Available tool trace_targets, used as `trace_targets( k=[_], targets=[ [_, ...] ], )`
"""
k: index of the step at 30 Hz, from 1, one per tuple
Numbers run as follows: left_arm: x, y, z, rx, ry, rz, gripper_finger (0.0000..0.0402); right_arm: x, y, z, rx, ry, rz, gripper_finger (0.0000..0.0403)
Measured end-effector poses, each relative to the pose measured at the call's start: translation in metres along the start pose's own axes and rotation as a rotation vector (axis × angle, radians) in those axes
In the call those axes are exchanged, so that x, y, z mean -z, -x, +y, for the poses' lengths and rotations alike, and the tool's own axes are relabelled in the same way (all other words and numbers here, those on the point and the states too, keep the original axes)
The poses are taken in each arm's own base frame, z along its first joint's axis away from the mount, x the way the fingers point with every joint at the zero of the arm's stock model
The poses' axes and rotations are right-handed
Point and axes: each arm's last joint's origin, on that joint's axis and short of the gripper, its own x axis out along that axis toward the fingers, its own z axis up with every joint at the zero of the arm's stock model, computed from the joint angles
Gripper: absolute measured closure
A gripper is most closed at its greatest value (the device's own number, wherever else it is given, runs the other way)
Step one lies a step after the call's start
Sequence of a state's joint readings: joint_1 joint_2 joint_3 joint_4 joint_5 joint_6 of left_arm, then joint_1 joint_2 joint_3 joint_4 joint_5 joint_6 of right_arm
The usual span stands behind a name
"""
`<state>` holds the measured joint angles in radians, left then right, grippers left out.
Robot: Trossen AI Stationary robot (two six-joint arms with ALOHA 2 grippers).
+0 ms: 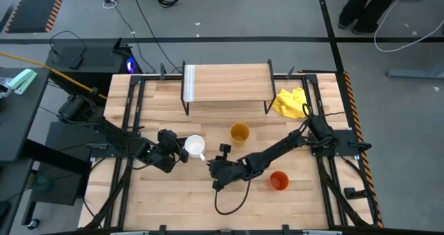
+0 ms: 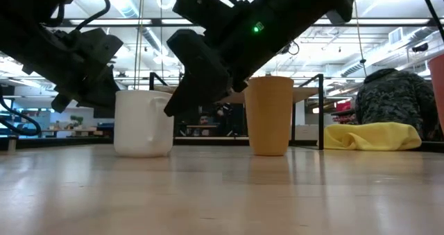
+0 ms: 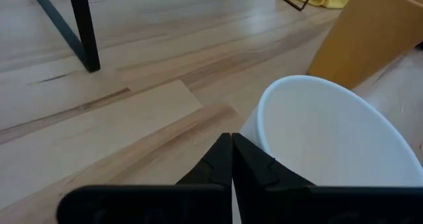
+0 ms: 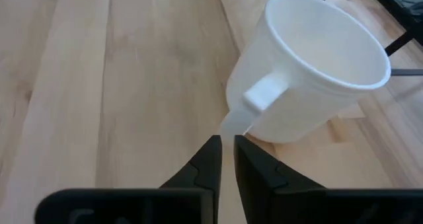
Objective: Stack small to large cups/mugs on shelf
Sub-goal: Put the white mug on the shelf
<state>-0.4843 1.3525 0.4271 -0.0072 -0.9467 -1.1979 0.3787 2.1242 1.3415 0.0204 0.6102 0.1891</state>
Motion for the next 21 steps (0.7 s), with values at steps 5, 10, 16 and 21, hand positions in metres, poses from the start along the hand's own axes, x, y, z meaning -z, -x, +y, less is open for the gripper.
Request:
trace_targets(
  k=[5,10,16,21],
  targets=[
    [-0.001,-0.001,0.000,-0.001,0.004,0.014,0.0376,0.009,0.002,0.002,0.015,-0.007,0.049,0.0353],
    [-0.002,-0.003,0.000,-0.001,0.013,0.016,0.0387,0.020,0.004,0.003,0.046,-0.017,0.091,0.0353],
    [-0.002,-0.003,-0.001,0.007,0.014,0.014,0.0392,0.026,0.004,0.003,0.068,-0.022,0.091,0.0353],
    [-0.002,-0.003,-0.001,0.007,0.012,0.016,0.0376,0.018,0.004,0.005,0.047,-0.044,0.016,0.0353]
  ],
)
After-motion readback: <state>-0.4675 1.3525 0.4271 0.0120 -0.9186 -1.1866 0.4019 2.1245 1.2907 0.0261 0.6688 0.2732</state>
